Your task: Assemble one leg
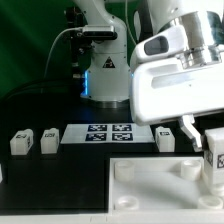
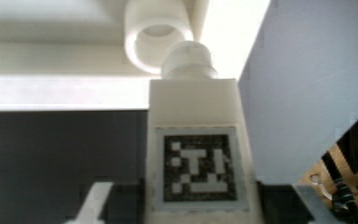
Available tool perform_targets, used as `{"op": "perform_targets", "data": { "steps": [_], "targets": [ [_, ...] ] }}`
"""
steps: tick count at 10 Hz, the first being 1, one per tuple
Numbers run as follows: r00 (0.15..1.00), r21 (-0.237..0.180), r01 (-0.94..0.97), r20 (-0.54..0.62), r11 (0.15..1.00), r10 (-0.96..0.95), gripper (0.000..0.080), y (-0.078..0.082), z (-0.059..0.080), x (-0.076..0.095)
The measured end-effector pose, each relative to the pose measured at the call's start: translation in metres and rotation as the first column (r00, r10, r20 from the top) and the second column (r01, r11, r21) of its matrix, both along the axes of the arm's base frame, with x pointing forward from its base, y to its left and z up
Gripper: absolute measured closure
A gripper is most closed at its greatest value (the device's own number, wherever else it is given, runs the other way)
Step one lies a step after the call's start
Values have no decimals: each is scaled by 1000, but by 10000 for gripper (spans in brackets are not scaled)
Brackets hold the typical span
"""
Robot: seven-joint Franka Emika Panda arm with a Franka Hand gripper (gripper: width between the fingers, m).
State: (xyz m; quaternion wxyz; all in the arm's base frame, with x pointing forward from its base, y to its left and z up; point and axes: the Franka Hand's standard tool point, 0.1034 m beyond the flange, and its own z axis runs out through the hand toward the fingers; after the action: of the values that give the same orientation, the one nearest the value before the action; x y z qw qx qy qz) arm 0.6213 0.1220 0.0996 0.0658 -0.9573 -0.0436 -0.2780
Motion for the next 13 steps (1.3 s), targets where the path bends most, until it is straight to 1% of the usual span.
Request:
{"op": "perform_targets", "data": {
  "steps": [2,6,8,9,10,11,13],
  "targets": [
    [1000,-3,-1,-6,1000,1,507,-3,-5,-1],
    [1000,-4,2,15,1000,-2,507,-4,-6,1],
    [1000,-23,-6,11,1000,6,507,-14,-14,0],
    [1000,-24,-7,8,1000,7,507,-14,-16,0],
    [1000,-23,-7,10,1000,7,507,-13,-18,-1],
    [1000,-17,3,20,1000,-2,507,-8,-18,-2],
    [997,-19,34,76,999,-33,506,-4,-19,-3]
  ]
}}
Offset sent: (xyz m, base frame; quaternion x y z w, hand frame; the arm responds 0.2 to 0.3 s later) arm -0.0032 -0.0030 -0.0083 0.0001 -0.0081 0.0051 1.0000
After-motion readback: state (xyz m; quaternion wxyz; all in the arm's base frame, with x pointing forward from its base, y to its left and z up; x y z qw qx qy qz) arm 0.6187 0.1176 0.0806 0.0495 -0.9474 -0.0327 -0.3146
